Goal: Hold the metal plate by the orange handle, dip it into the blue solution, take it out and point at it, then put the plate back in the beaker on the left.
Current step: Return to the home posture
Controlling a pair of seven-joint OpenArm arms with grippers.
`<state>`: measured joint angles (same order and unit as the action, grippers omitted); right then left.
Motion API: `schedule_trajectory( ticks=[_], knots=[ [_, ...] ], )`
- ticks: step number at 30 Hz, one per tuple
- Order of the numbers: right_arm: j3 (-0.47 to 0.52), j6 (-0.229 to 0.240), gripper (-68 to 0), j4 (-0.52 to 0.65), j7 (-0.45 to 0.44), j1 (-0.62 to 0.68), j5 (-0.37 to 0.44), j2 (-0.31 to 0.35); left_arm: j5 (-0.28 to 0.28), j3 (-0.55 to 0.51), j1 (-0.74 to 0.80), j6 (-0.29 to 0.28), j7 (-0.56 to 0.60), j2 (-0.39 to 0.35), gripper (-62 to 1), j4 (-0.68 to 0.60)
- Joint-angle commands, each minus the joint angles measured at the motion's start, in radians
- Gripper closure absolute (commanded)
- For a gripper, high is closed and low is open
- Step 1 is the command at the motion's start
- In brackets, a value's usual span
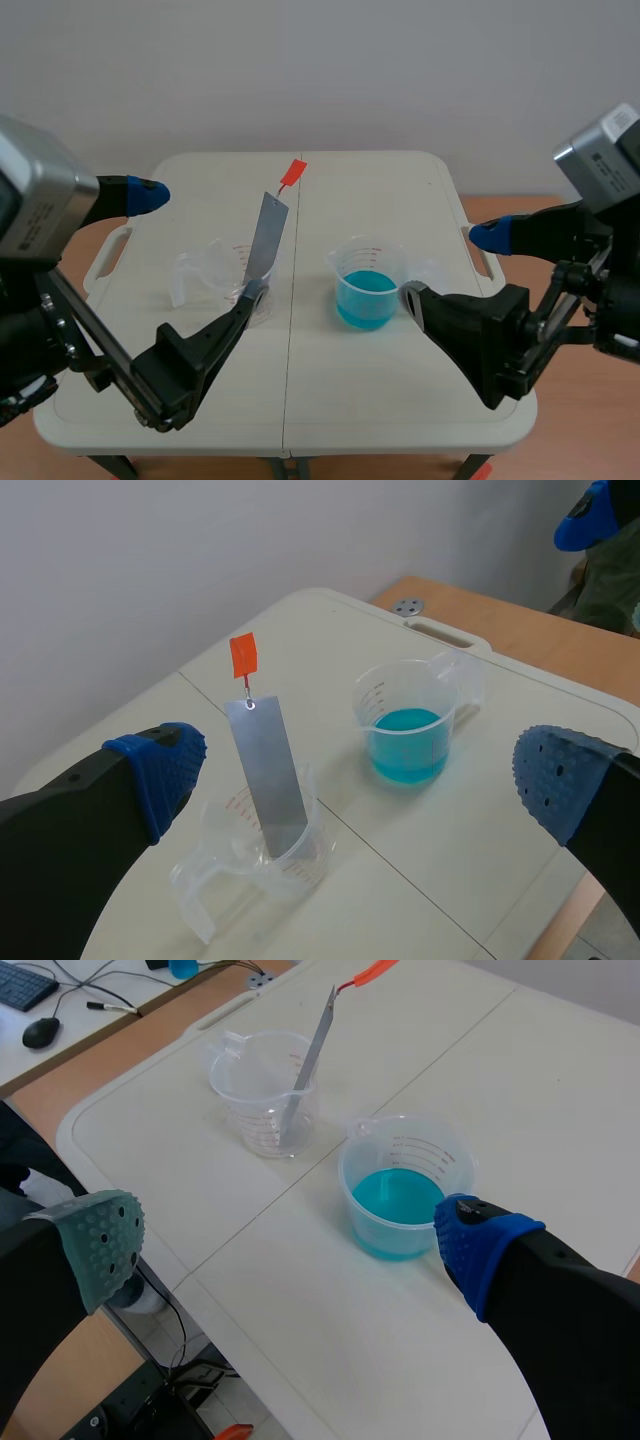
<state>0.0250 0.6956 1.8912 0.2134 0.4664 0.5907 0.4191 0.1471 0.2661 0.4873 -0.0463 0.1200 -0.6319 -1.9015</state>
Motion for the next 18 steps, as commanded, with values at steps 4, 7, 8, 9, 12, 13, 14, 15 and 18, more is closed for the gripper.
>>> schedule_trajectory(
  ticks=[4,7,8,9,12,13,14,15,18],
  knots=[
    [0.009,0.000,-59.2,0.013,-0.018,0.002,0.014,0.010,0.006,-0.003,-0.003,0.002,0.011,0.000,-62.3,-0.003],
    [0.007,0.000,-59.1,0.013,-0.018,0.002,0.014,0.010,0.006,-0.003,-0.003,0.002,0.011,0.000,-62.3,-0.003],
    [0.006,0.000,-59.1,0.013,-0.018,0.002,0.014,0.010,0.006,-0.003,-0.003,0.002,0.011,0.000,-62.3,-0.003],
    [0.004,0.000,-59.1,0.013,-0.018,0.002,0.014,0.010,0.006,-0.003,-0.003,0.002,0.011,0.000,-62.3,-0.003],
    [-0.008,-0.005,-59.1,0.013,-0.018,0.002,0.011,0.010,0.006,-0.003,-0.003,0.002,0.011,0.000,-62.3,-0.003],
    [-0.011,-0.007,-59.1,0.013,-0.018,0.002,0.005,0.010,0.006,-0.003,-0.003,0.002,0.011,0.000,-62.3,-0.003],
    [-0.015,-0.012,-59.1,0.013,-0.018,0.002,-0.001,0.010,0.006,-0.003,-0.003,0.002,0.011,0.000,-62.3,-0.003],
    [-0.018,-0.016,-59.1,0.013,-0.018,0.002,-0.008,0.010,0.006,-0.003,-0.003,0.002,0.011,0.000,-62.3,-0.003],
    [-0.020,-0.019,-59.1,0.013,-0.018,0.002,-0.013,0.010,0.006,-0.003,-0.003,0.002,0.011,0.000,-62.3,-0.003]
  ],
)
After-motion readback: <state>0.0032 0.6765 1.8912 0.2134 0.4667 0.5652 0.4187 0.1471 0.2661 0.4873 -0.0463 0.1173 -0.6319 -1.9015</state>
